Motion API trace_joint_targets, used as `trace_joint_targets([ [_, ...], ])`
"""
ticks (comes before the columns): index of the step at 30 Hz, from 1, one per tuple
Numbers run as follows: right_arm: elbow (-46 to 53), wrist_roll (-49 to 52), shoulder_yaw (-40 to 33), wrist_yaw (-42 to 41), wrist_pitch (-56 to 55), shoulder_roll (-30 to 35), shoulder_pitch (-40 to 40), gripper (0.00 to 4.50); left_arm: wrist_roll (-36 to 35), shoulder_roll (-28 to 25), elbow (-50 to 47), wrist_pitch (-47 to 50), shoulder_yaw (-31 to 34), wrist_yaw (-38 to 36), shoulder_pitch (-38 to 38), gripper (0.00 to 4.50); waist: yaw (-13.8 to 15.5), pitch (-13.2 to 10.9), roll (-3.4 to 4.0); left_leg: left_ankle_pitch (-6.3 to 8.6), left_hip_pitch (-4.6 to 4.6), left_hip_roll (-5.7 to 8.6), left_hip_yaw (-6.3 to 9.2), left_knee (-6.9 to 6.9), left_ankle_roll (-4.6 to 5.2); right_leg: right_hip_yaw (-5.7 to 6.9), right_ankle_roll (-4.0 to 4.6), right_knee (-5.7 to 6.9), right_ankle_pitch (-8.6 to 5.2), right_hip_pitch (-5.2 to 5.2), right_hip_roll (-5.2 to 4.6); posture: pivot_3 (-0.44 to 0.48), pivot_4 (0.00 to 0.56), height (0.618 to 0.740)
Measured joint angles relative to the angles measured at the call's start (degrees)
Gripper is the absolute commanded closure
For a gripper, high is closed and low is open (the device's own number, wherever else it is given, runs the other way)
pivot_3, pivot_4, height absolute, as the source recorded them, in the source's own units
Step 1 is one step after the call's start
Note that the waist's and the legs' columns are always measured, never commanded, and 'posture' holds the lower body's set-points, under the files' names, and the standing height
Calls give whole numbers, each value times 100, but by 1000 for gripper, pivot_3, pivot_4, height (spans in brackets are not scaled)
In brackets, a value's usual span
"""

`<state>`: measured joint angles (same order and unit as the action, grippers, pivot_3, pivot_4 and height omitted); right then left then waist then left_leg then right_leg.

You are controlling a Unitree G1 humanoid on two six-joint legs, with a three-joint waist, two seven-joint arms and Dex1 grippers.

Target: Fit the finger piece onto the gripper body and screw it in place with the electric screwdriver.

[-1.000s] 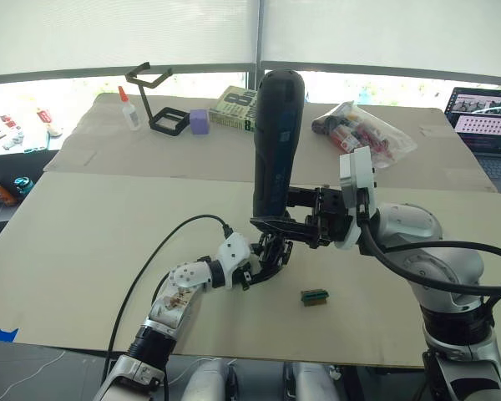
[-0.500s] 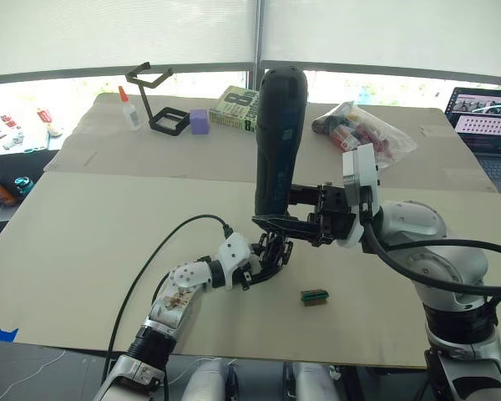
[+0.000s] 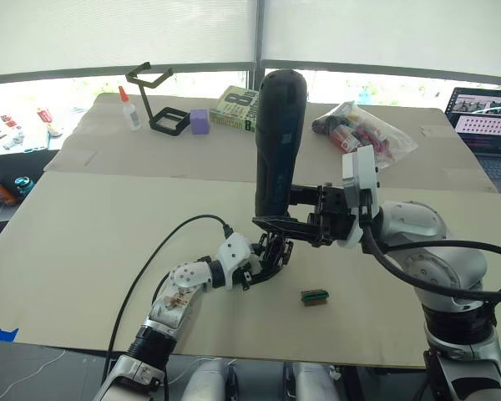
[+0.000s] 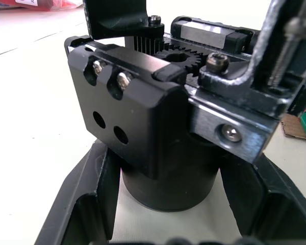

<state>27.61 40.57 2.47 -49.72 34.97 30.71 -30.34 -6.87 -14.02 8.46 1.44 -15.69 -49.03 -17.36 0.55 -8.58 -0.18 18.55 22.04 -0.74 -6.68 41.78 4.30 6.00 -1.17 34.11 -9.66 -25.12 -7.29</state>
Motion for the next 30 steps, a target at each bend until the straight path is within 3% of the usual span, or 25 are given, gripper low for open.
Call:
trace_joint_targets([
  [30, -7, -353, 177, 63, -408, -121, 255, 2573, 0, -3, 0, 4, 4, 6, 10, 2203, -2, 1, 1, -2, -8, -1, 0, 0, -3, -1, 0, 1, 0, 6, 3, 0, 150, 740],
])
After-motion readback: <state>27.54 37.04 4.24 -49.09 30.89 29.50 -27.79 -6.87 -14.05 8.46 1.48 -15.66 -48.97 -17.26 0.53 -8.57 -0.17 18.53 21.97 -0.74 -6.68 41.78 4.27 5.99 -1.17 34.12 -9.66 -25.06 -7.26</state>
